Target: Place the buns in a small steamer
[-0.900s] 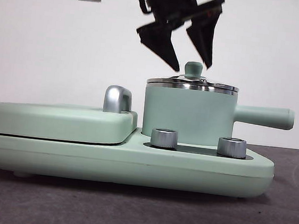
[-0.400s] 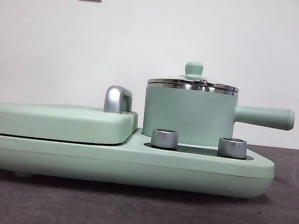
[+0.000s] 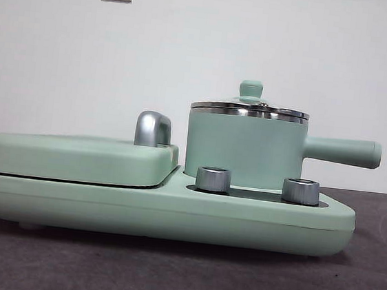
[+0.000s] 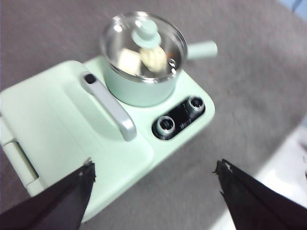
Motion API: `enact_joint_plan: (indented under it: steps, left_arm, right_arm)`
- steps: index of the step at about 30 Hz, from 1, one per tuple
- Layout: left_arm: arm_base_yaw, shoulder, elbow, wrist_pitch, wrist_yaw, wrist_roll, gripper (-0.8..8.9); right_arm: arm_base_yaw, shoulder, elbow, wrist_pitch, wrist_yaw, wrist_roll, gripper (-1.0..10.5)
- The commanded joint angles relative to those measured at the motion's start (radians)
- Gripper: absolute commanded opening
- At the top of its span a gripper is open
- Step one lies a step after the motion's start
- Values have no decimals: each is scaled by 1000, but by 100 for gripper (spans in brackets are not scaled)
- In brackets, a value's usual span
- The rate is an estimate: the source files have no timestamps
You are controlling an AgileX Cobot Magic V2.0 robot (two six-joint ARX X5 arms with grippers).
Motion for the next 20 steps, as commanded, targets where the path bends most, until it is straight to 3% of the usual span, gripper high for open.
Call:
enact_joint_plan:
  steps: [1,3,4,5,6,7,8,20]
  left_arm:
    - [-10,-99,-120,74,-18,-77,403]
    - [-10,-167,-195,104,-18,-113,397]
    - [-10,-192,-219,109,-22,-126,349]
    - [-10,-216,-241,111,-31,-132,213]
    - [-10,-237,-258,107,-34,-130,5]
    - [-10,-251,-266,105,-37,-131,26]
    - [-10,-262,-270,97,-40,-132,10]
    - [-10,-311,-269,96,-39,-147,7]
  right_arm:
    - [5,3,5,31,-23,3,382]
    - [5,3,5,49,-23,4,382]
    - [5,3,5,55,-23,4,381]
    - [5,3,5,55,-23,4,352]
    - [5,3,5,55,-21,3,214]
    - [5,3,5,55,-21,0,51]
    - [5,3,5,55,-21,-8,10]
    - [5,3,5,55,-13,-5,19]
